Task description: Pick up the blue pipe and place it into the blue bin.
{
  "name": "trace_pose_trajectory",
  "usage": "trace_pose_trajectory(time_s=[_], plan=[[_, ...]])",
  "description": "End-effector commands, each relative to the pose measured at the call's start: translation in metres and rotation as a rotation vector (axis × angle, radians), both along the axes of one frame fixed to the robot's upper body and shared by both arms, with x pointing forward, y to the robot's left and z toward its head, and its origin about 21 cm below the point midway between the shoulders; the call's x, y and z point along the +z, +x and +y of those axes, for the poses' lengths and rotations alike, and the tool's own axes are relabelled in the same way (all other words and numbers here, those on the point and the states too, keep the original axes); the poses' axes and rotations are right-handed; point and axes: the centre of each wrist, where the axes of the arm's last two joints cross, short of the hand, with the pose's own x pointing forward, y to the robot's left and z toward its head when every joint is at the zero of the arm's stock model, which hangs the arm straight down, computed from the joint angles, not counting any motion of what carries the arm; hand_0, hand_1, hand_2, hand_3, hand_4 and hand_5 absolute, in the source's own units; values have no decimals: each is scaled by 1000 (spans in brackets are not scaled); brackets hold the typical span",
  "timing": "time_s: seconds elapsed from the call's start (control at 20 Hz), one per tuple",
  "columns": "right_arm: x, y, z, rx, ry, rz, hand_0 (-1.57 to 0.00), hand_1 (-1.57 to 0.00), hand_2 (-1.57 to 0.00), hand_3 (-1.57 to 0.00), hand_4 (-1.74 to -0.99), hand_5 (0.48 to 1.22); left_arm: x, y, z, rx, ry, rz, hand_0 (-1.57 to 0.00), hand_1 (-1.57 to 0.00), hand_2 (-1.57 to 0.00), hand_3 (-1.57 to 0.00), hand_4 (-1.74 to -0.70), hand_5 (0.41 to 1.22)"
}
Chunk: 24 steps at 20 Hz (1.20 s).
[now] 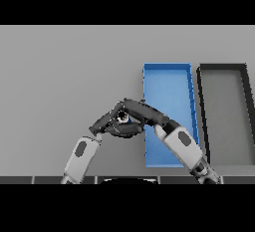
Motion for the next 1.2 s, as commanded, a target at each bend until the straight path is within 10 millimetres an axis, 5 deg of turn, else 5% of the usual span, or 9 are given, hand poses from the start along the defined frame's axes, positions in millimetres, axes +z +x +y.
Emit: trace_pose_trajectory(time_s=[0.0, 0.25, 0.45, 0.6, 0.85, 1.15], plan=[[1, 0, 0, 1, 21, 6, -1570, -1570, -1570, -1570, -1741, 1220, -1, 0, 0, 9, 24, -3, -63, -58, -56, -50, -955, 538], [20, 4, -6, 11, 126, 97, -1571, -1571, -1571, -1571, -1741, 1221, -7, -1, 2, 16, 35, 8, -20, -18, -18, -16, -916, 474], [62, 14, -8, 18, 175, 143, -1571, -1571, -1571, -1571, -1741, 1221, -4, 0, -2, 6, 26, -8, -8, -7, -7, -6, -907, 450], [112, 32, -19, 47, 263, 89, -1571, -1571, -1571, -1571, -1741, 1221, -3, -2, 3, 0, 31, 11, -3, -3, -3, -3, -906, 437], [163, 59, -52, -211, 334, -24, -1571, -1571, -1571, -1571, -1741, 1221, -4, -2, 0, 14, 66, 17, 0, 0, 0, 0, -892, 428], [141, 97, -113, -478, 273, 28, -1571, -1571, -1571, -1571, -1741, 1221, -3, 1, 5, 24, 74, 2, 1, 1, 1, 1, -877, 412]])
